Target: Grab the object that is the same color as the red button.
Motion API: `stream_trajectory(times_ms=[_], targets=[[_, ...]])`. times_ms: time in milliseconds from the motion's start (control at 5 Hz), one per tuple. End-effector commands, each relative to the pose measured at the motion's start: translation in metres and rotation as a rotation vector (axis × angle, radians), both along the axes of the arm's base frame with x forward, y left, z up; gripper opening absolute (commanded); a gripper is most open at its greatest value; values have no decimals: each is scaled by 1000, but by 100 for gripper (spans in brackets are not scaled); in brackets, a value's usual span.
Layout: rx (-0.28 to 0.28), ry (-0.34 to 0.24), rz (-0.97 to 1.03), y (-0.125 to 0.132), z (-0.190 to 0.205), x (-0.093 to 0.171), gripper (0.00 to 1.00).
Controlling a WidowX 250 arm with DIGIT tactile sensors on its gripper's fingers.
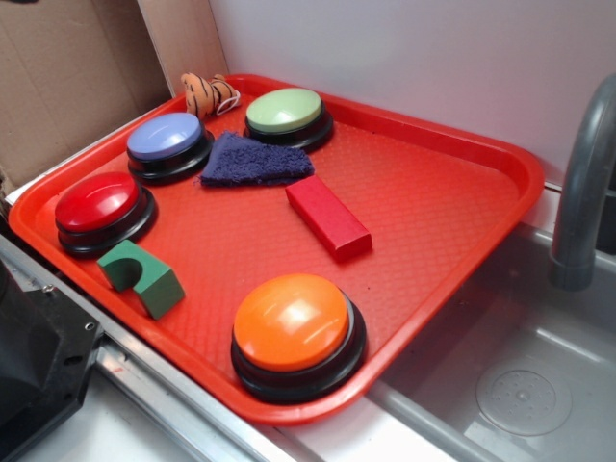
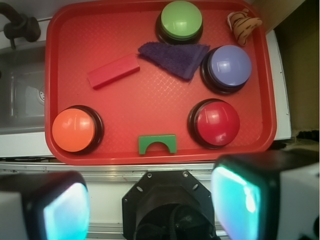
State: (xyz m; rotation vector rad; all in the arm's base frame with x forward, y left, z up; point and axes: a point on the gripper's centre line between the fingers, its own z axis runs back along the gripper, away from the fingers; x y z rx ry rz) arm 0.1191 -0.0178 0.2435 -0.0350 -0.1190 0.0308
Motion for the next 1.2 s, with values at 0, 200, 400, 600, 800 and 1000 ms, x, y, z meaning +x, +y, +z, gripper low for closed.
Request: stream_trajectory(times_ms=[0, 200, 400, 600, 800, 1000], targets=[[0, 0, 0, 0, 0, 0, 100], [-57, -87, 247, -12, -17, 20, 100], [-104, -152, 480, -19, -30, 37, 100], [-130, -146, 734, -27, -61, 71, 100], [-72, -147, 981, -29, -95, 100, 100], [-46, -121, 1227, -29, -136, 126, 100]])
